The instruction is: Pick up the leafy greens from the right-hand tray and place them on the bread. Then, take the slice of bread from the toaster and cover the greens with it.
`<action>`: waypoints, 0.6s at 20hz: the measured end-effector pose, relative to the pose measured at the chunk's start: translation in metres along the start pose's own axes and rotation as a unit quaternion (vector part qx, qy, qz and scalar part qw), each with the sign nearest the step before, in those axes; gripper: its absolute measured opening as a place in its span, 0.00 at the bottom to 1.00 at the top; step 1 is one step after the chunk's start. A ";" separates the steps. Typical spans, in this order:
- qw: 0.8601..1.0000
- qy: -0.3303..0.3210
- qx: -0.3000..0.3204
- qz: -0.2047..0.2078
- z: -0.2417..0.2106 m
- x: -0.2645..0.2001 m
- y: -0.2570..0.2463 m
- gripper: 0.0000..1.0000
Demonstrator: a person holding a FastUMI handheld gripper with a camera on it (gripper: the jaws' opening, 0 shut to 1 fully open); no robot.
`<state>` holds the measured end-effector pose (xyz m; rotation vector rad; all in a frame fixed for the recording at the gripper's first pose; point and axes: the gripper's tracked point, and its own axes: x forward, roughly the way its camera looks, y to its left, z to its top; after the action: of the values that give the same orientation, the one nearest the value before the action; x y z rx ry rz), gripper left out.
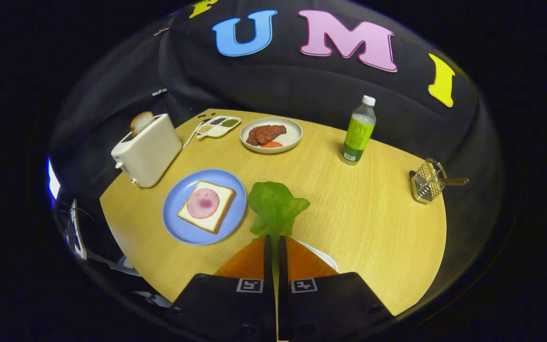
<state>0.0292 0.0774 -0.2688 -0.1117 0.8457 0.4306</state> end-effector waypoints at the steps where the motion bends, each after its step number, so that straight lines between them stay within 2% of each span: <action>1: 1.000 -0.006 0.003 0.008 0.012 0.000 0.011 0.06; 5: 0.999 -0.012 0.012 0.042 0.039 0.019 0.059 0.06; 9: 0.998 0.005 0.003 0.070 0.041 0.049 0.105 0.07; 12: 0.997 0.025 -0.007 0.075 0.036 0.073 0.122 0.07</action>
<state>0.0466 0.2211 -0.2901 -0.0733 0.9034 0.5762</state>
